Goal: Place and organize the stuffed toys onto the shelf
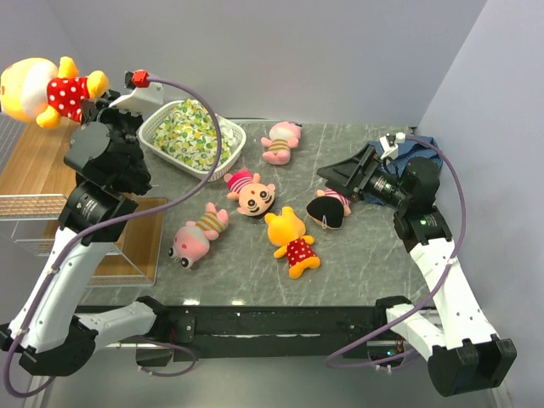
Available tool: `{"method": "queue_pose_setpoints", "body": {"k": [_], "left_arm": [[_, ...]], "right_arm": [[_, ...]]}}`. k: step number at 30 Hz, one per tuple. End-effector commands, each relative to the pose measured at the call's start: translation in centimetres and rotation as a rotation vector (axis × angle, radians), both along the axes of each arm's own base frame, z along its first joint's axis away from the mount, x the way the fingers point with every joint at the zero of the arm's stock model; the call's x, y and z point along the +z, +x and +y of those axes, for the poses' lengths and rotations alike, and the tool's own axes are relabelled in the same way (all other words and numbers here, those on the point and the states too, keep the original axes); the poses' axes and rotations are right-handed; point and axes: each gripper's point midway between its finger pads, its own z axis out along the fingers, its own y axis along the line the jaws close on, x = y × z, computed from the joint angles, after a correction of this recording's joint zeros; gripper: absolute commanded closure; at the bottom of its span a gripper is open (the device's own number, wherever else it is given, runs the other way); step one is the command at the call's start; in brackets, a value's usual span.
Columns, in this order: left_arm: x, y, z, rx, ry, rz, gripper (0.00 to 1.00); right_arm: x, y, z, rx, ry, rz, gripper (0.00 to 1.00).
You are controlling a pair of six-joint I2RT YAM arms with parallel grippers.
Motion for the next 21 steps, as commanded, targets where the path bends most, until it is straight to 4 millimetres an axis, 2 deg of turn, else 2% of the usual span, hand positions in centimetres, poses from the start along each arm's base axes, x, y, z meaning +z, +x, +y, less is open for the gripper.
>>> {"method": "queue_pose_setpoints", "body": {"k": [1,3,6,7,11,16,21], "left_arm": [[-1.3,0.4,0.5,-0.014,-0.034,0.006,0.99],[-1.6,0.6,0.4,-0.042,-0.045,0.005,0.99],[-3.1,1.2,0.9,-0.05,-0.052,0.028,0.99],[-4.1,1.4,1.6,-0.019,-0.042,0.053,0.99],[-5.7,2.4,2.5,-0.027,-0.046,0.076,0.98],[-7.5,3.7,2.8,-0.047,-0.044,0.114,0.81],[-8.0,4.3,2.8,-0.046,-0.043,0.124,0.63]], "right_arm": [[2.1,-0.6,-0.3,-0.001,-0.018,-0.088,0.0],[2.0,-0.6,-0.3,-0.003,-0.017,-0.085,0.0],[1.9,-0.5,-0.3,0.0,-0.019,-0.083,0.0],[1.9,-0.6,-0.3,0.002,-0.02,-0.083,0.0],[1.8,-0.6,-0.3,0.001,-0.024,-0.086,0.0],[1.8,-0.6,-0.4,-0.007,-0.028,-0.085,0.0],[2.0,-0.4,-0.3,-0.004,-0.02,-0.087,0.0]]}}
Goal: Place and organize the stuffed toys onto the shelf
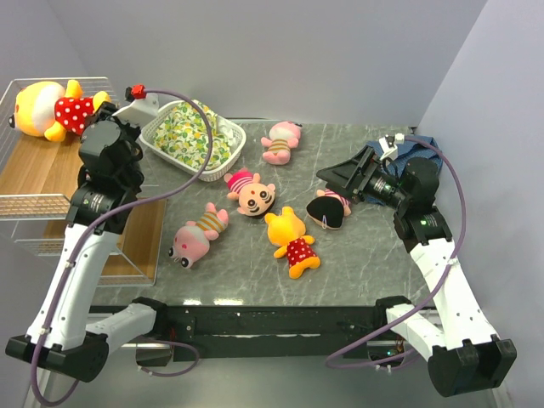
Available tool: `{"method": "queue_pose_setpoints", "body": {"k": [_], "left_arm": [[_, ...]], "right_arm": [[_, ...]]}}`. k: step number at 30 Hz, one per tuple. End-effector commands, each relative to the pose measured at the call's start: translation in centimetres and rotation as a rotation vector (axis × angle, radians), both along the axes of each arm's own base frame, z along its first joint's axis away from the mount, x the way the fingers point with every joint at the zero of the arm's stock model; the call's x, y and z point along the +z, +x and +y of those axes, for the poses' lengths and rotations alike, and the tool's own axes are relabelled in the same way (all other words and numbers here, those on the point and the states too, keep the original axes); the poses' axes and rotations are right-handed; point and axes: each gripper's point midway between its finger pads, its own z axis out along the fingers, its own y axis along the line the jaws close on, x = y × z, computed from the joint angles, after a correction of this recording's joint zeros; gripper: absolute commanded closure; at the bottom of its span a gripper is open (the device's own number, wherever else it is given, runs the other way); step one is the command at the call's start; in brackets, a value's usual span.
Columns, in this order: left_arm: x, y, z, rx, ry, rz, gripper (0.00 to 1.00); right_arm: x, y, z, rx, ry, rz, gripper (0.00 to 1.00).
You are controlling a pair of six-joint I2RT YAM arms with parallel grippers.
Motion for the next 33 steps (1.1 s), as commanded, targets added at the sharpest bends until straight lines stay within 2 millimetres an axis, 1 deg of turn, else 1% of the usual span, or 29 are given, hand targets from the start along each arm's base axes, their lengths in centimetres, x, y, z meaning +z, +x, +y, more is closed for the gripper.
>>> {"method": "queue_pose_setpoints", "body": {"k": [1,2,4,5,8,9,10,11,12,13,14,15,16,17,21,23,24,25,26,27,28,29,30,31,32,33], "left_arm": [[0.1,0.6,-0.5,-0.035,-0.027,-0.018,0.6],[0.2,0.5,-0.4,-0.027,-0.031,-0.022,0.54],[0.6,0.6,-0.3,-0.021,-0.029,-0.03,0.46],[1.1,0.6,-0.4,-0.024,-0.03,-0.045,0.36],[2.2,0.8,-0.7,-0.045,-0.034,-0.072,0.23],[2.4,1.1,-0.9,-0.058,-0.035,-0.075,0.22],[3.1,0.9,-0.9,-0.063,-0.042,-0.092,0.2],[3.5,0.9,-1.0,-0.068,-0.051,-0.102,0.17],[3.5,1.3,-1.5,-0.096,-0.058,-0.097,0.15],[4.2,1.2,-1.8,-0.117,-0.07,-0.111,0.14],[4.2,1.5,-2.3,-0.143,-0.093,-0.114,0.11],[4.3,1.5,-2.6,-0.164,-0.101,-0.112,0.1],[4.8,1.5,-3.0,-0.196,-0.113,-0.129,0.09],[4.8,1.6,-3.3,-0.209,-0.128,-0.134,0.07],[5.8,1.4,-3.8,-0.247,-0.148,-0.191,0.05],[6.5,1.5,-5.6,-0.358,-0.198,-0.226,0.03],[7.3,1.2,-6.8,-0.428,-0.227,-0.245,0.03],[7.5,1.1,-8.1,-0.501,-0.287,-0.254,0.03],[8.3,0.4,-10.4,-0.637,-0.309,-0.271,0.01],[8.3,0.0,-11.6,-0.706,-0.34,-0.275,0.01],[8.6,-0.4,-13.0,-0.787,-0.409,-0.28,0.01],[8.8,-1.2,-15.2,-0.913,-0.428,-0.265,0.03],[8.7,-1.6,-16.4,-0.981,-0.455,-0.249,0.04],[8.5,-1.8,-17.6,-1.033,-0.54,-0.229,0.03],[8.0,-1.4,-18.5,-1.065,-0.596,-0.199,0.04],[7.7,-1.7,-20.0,-1.122,-0.65,-0.16,0.04]], "right_arm": [[2.7,-0.2,-0.2,-0.008,0.008,-0.09,0.0],[2.7,-0.2,-0.2,-0.008,0.009,-0.088,0.0],[2.7,-0.2,-0.2,-0.008,0.01,-0.09,0.0],[2.7,-0.3,-0.2,-0.008,0.011,-0.091,0.0],[2.5,-0.3,-0.3,-0.015,0.006,-0.093,0.0],[2.5,-0.4,-0.4,-0.015,0.005,-0.091,0.0],[2.5,-0.5,-0.4,-0.016,0.003,-0.098,0.0],[2.3,-0.5,-0.4,-0.016,0.002,-0.095,0.0],[2.3,-0.6,-0.4,-0.016,0.001,-0.093,0.0],[2.3,-0.6,-0.4,-0.019,0.0,-0.096,0.0],[2.2,-0.6,-0.5,-0.024,-0.002,-0.097,0.0],[2.3,-0.6,-0.5,-0.022,-0.001,-0.097,0.0],[2.3,-0.7,-0.5,-0.022,-0.002,-0.098,0.0],[2.6,-0.6,-0.5,-0.022,-0.005,-0.103,0.0],[2.8,-0.7,-0.6,-0.024,-0.017,-0.106,0.0],[3.0,-0.6,-0.6,-0.029,-0.022,-0.111,0.0],[2.9,-0.6,-0.8,-0.044,-0.028,-0.107,0.0],[2.7,-0.5,-1.0,-0.054,-0.042,-0.115,0.0],[2.5,-0.3,-1.2,-0.073,-0.056,-0.118,0.0],[1.6,-0.2,-1.6,-0.099,-0.083,-0.086,0.0],[0.9,0.9,-2.7,-0.183,-0.134,-0.088,0.0],[0.4,1.2,-3.4,-0.226,-0.161,-0.07,0.0],[-0.7,1.2,-4.0,-0.26,-0.189,-0.033,0.0],[-1.3,1.9,-5.2,-0.336,-0.227,-0.023,0.0],[-2.2,2.1,-5.7,-0.365,-0.246,0.002,0.01],[-3.0,2.0,-6.3,-0.4,-0.263,0.032,0.01]]}}
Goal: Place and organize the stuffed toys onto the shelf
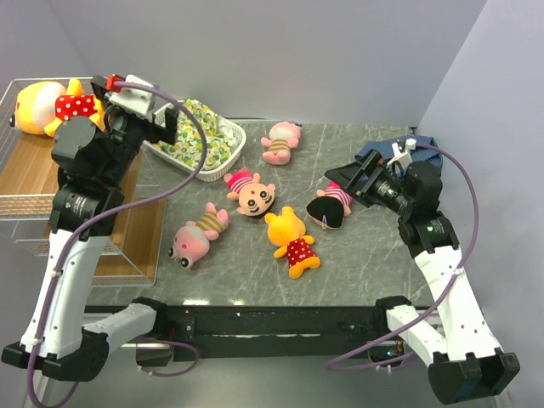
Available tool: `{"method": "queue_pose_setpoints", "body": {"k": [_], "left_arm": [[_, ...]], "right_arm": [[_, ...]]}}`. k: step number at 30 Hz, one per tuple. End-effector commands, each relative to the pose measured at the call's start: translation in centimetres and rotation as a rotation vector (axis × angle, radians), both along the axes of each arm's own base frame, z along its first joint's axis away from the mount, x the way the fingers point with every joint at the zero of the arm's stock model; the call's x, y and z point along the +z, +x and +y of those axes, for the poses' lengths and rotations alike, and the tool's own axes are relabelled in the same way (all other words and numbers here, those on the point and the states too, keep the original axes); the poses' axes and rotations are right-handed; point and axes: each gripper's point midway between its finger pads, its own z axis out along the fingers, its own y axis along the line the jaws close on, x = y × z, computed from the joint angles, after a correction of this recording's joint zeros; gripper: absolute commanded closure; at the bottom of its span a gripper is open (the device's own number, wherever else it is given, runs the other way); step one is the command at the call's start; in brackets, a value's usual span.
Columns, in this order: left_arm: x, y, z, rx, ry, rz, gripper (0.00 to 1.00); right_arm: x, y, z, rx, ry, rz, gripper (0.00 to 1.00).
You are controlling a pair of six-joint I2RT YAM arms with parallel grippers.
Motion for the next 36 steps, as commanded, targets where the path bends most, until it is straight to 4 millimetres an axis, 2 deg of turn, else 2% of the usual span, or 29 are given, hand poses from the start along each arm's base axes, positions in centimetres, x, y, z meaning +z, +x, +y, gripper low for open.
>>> {"method": "queue_pose_setpoints", "body": {"k": [1,2,3,4,5,6,7,8,9,10,11,12,14,15,17,18,19,20,21,22,24,25,27,29,31,32,33,35,36], "left_arm": [[1.4,-2.8,-8.0,-0.436,-0.295,0.101,0.04],[0.1,-2.1,-9.2,-0.458,-0.312,0.159,0.04],[-1.5,-2.3,-11.2,-0.474,-0.319,0.216,0.03],[-2.6,-2.1,-12.0,-0.45,-0.31,0.233,0.04],[-3.5,-2.2,-12.9,-0.436,-0.293,0.238,0.04],[-5.7,-3.1,-15.1,-0.463,-0.259,0.274,0.04],[-6.1,-2.7,-15.2,-0.421,-0.239,0.254,0.04],[-6.8,-3.0,-15.9,-0.44,-0.24,0.268,0.04],[-8.0,-3.3,-16.8,-0.459,-0.233,0.295,0.04],[-8.2,-3.8,-17.7,-0.498,-0.263,0.315,0.04],[-8.8,-4.2,-18.3,-0.53,-0.261,0.334,0.04],[-9.8,-4.5,-19.0,-0.558,-0.253,0.361,0.04],[-10.9,-4.7,-19.6,-0.581,-0.276,0.408,0.04],[-11.7,-4.8,-19.7,-0.577,-0.286,0.432,0.04],[-12.2,-5.8,-20.1,-0.629,-0.281,0.446,0.04],[-13.7,-6.1,-20.2,-0.642,-0.268,0.468,0.04],[-14.2,-6.4,-20.2,-0.651,-0.278,0.477,0.04],[-13.8,-6.9,-20.0,-0.668,-0.301,0.463,0.04],[-15.2,-7.2,-20.1,-0.676,-0.297,0.494,0.03],[-15.6,-7.5,-20.2,-0.685,-0.297,0.504,0.04],[-16.6,-8.6,-20.5,-0.742,-0.283,0.527,0.04],[-16.8,-9.0,-20.7,-0.764,-0.287,0.528,0.04],[-16.6,-9.8,-20.7,-0.806,-0.31,0.49,0.04],[-16.3,-10.5,-20.3,-0.827,-0.325,0.452,0.04],[-15.6,-10.9,-19.8,-0.832,-0.317,0.407,0.04],[-15.6,-11.0,-19.6,-0.827,-0.312,0.404,0.04],[-15.6,-11.0,-19.5,-0.824,-0.292,0.392,0.04],[-15.7,-11.3,-19.3,-0.826,-0.279,0.391,0.04],[-15.7,-11.3,-19.2,-0.829,-0.28,0.388,0.03]], "right_arm": [[-2.1,0.9,-4.0,-0.239,-0.124,0.047,0.02],[-3.7,1.0,-4.4,-0.263,-0.131,0.083,0.03],[-4.2,0.9,-4.5,-0.276,-0.128,0.088,0.03],[-4.8,0.9,-4.7,-0.289,-0.123,0.106,0.04],[-6.1,1.0,-5.1,-0.312,-0.135,0.133,0.05],[-6.6,1.0,-5.1,-0.313,-0.141,0.138,0.05],[-7.3,0.9,-5.2,-0.311,-0.149,0.148,0.08],[-9.0,0.7,-5.0,-0.303,-0.158,0.188,0.09],[-9.9,0.6,-4.7,-0.287,-0.153,0.205,0.1],[-10.9,0.4,-4.4,-0.269,-0.154,0.22,0.12],[-12.8,-0.3,-3.4,-0.225,-0.172,0.253,0.14],[-13.9,-0.3,-3.1,-0.221,-0.195,0.27,0.15],[-15.4,-0.9,-1.8,-0.193,-0.26,0.28,0.15],[-16.2,-2.0,0.5,-0.118,-0.305,0.285,0.15],[-16.6,-2.1,1.6,-0.11,-0.37,0.261,0.15],[-17.3,-2.6,3.1,-0.057,-0.4,0.259,0.15],[-17.6,-2.6,3.6,-0.033,-0.428,0.246,0.15],[-17.6,-2.5,4.1,-0.013,-0.442,0.234,0.15],[-18.4,-2.2,4.6,0.002,-0.47,0.243,0.15],[-18.8,-2.6,5.3,0.047,-0.506,0.224,0.15],[-19.9,-1.6,5.3,0.022,-0.604,0.221,0.15],[-19.6,-1.4,6.1,0.044,-0.636,0.198,0.16],[-21.1,-1.3,6.9,0.08,-0.699,0.212,0.18],[-22.0,-2.0,8.6,0.152,-0.722,0.202,0.21],[-23.0,-2.7,9.3,0.183,-0.743,0.209,0.28],[-23.8,-2.5,9.0,0.168,-0.771,0.225,0.32],[-24.3,-2.6,8.6,0.153,-0.788,0.245,0.43],[-24.5,-2.2,8.0,0.122,-0.821,0.254,0.57],[-24.4,-2.2,7.6,0.111,-0.838,0.258,0.73]]}}
